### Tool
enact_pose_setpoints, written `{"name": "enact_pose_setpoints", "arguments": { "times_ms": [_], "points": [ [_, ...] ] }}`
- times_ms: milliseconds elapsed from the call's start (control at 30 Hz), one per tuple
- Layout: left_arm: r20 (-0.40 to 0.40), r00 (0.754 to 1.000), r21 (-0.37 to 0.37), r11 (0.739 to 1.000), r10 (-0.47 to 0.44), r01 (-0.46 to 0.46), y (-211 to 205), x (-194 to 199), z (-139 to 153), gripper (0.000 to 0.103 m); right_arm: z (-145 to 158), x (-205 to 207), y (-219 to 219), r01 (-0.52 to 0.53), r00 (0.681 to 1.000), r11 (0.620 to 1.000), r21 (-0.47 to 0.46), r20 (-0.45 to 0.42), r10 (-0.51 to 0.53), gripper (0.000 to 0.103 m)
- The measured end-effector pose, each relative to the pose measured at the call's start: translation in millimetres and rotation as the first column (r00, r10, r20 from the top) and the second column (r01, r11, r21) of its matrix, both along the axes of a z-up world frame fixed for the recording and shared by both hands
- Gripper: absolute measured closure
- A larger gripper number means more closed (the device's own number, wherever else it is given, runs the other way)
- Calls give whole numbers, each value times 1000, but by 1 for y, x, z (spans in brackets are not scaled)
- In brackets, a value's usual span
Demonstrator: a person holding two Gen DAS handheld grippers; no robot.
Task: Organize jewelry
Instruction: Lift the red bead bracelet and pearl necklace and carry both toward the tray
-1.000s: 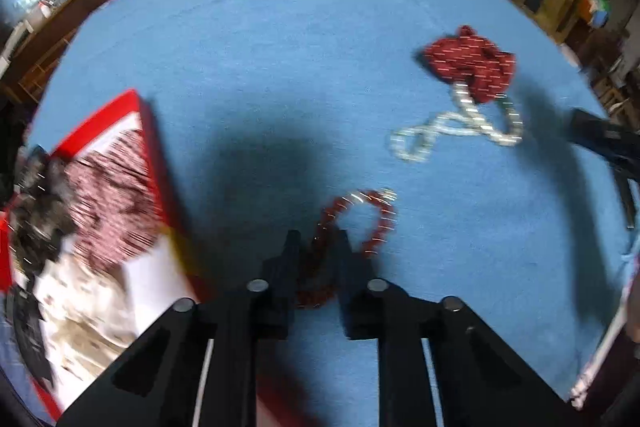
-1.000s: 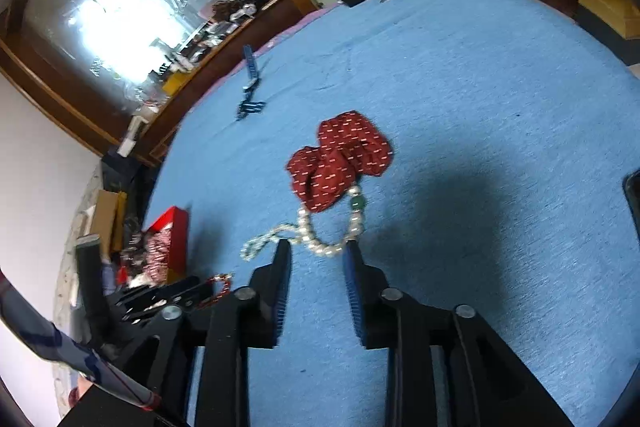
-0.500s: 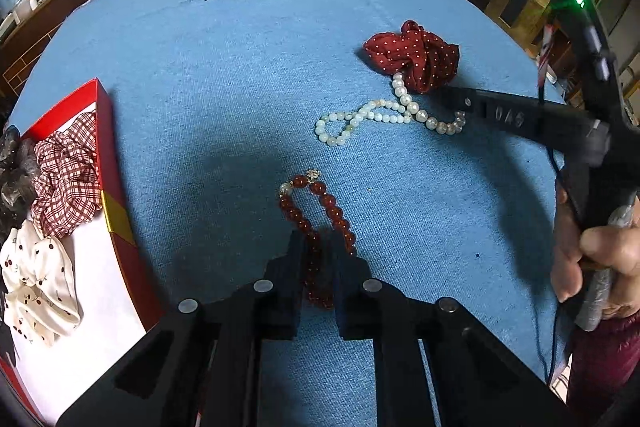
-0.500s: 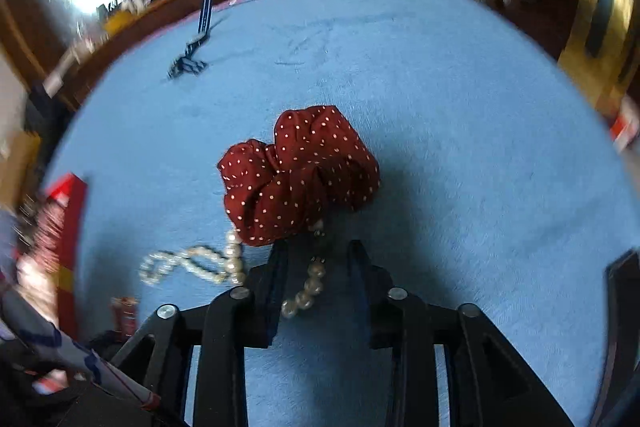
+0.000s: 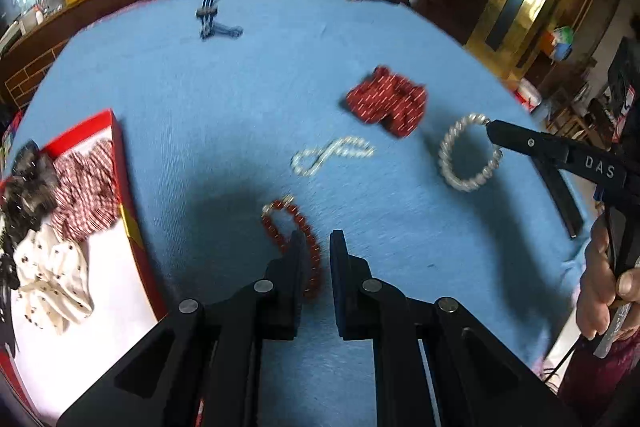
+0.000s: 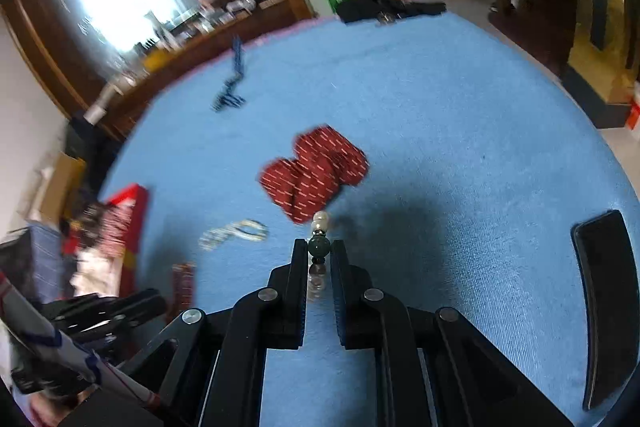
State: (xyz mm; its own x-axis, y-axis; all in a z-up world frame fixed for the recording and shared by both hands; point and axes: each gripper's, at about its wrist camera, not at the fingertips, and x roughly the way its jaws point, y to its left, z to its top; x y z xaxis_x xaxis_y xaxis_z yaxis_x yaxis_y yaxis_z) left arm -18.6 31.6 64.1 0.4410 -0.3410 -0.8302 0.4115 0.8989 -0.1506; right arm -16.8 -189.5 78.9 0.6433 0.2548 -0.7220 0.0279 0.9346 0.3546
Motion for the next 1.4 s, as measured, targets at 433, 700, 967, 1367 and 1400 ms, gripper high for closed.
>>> {"name": "enact_pose_setpoints", "arguments": {
  "times_ms": [433,700,967,1367,1400],
  "points": [
    [-52,998,20,1000,22,-20,8,10,2,79,15,-14,12,-41,998,998,46,45,39,91],
    [-148,985,84,994,87,-75,9,36,-31,78,9,-13,12,-50,998,997,64,38,47,91],
    [-165,982,132,989,92,-70,-2,43,-42,78,7,-13,11,-53,998,996,74,35,50,91],
    [-68,996,67,996,64,-60,6,22,-17,96,9,-15,15,-56,998,996,73,43,53,91],
    [-56,997,56,997,59,-56,7,19,-11,96,10,-15,15,-56,998,996,74,44,53,91]
  ]
}}
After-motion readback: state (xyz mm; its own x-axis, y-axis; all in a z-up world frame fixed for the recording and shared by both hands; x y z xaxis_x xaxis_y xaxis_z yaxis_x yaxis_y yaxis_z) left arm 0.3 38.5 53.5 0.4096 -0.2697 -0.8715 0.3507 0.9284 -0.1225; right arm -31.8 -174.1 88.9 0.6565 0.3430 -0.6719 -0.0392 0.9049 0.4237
